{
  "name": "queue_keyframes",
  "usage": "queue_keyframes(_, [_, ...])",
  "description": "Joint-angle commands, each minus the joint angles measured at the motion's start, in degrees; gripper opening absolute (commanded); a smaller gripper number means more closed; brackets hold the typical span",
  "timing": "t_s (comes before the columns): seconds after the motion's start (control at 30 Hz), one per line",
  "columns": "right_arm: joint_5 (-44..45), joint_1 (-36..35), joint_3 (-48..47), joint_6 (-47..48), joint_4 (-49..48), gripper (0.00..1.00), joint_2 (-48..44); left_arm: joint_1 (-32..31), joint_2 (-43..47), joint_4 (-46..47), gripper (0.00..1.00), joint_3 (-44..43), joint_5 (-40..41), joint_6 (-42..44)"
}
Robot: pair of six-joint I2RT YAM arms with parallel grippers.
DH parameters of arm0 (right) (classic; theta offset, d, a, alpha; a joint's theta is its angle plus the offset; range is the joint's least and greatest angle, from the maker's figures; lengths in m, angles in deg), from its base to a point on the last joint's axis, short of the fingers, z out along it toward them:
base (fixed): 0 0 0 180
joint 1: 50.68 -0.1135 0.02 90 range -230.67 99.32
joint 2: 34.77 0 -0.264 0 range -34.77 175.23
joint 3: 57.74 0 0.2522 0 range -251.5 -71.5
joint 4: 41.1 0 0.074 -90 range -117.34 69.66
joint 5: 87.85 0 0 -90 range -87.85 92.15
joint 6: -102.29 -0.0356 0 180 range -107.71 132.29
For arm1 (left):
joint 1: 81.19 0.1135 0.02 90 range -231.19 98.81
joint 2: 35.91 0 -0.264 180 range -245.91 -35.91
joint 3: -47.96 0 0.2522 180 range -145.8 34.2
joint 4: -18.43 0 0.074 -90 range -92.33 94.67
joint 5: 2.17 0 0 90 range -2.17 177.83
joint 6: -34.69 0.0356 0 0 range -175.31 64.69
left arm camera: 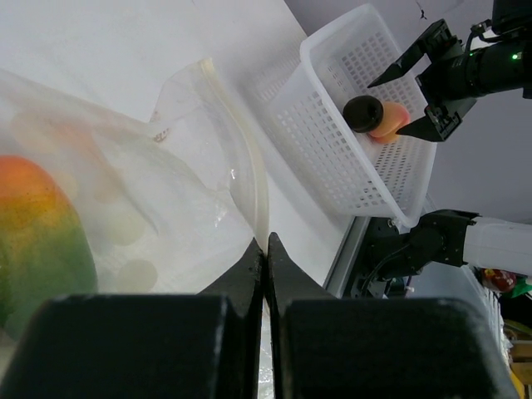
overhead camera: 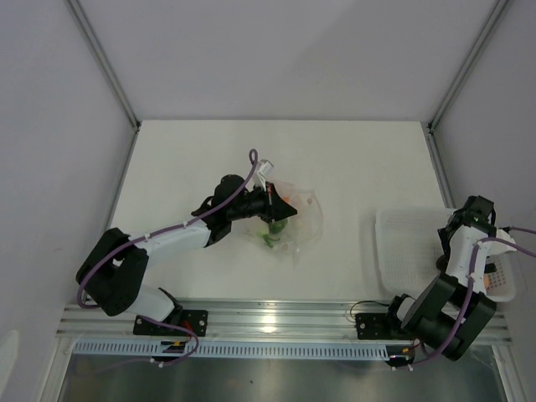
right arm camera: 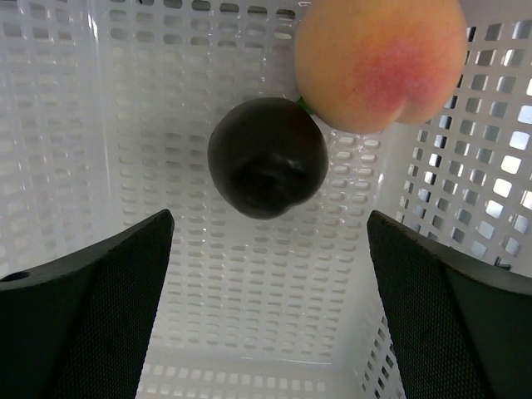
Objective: Place the food in the zip-top bag and seal the zipper
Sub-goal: Pick up the fake fruit from the bin.
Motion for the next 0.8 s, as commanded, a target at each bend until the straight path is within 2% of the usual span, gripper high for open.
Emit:
queue_keyframes(0.0, [-0.02,0.54,0.64,-0.47,-4.19,1.0,1.65,0.6,0.26,4.02,0.01,-0.13,-1.98,-1.08])
queue_keyframes(0.77, [4.9,0.63,4.16,0.94,-15.63,0.97,13.61,0.16,-0.89,4.38,0.01,1.19,-1.19,-0.91])
